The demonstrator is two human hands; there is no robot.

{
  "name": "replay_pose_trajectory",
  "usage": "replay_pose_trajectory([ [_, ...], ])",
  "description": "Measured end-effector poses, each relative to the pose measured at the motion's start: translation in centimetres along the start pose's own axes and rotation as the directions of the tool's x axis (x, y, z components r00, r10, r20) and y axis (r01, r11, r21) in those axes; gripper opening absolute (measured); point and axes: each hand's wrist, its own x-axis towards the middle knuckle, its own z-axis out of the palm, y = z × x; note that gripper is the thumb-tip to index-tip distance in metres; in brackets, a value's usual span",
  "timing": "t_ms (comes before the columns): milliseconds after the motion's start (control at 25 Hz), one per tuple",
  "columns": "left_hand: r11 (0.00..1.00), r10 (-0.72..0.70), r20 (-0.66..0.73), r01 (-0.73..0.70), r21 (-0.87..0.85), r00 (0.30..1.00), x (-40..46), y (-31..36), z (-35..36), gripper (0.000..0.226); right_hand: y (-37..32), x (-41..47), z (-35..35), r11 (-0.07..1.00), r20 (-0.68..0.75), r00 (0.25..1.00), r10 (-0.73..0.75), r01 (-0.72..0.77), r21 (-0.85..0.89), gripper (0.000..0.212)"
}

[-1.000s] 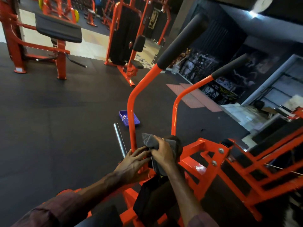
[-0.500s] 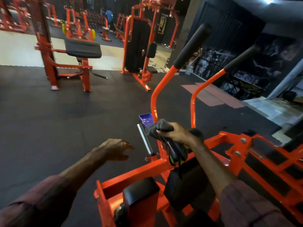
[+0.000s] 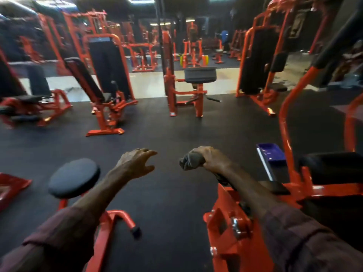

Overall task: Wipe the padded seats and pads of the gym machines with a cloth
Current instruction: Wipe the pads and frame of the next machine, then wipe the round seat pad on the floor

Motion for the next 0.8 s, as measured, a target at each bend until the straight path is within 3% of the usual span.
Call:
replay_pose_trajectory([
  [160, 0.977, -0.214, -0.016, 0.214, -0.018, 0.977, -7.8, -8.4, 0.0, 0.067, -8.3, 3.8, 5.9, 0.966, 0.055, 0.972, -0.227, 0.231, -0.113, 0.056],
  [320, 0.929, -0.366, -0.005, 0.365, -0.062, 0.931, -12.2, -15.2, 2.2, 0.069, -15.1, 8.8, 11.0, 0.920, 0.032, 0.926, -0.375, 0.377, -0.107, 0.054],
  [560, 0.827, -0.552, -0.040, 0.541, -0.156, 0.833, -13.4, -25.2, 9.0, 0.059, -21.3, 20.5, 20.4, 0.926, 0.082, 0.922, -0.377, 0.377, 0.023, 0.056],
  [800, 0.662, -0.721, 0.000, 0.688, -0.296, 0.693, -9.1, -35.4, 16.9, 0.060, -27.0, 33.8, 27.7, 0.922, 0.007, 0.934, -0.357, 0.351, 0.162, 0.059],
])
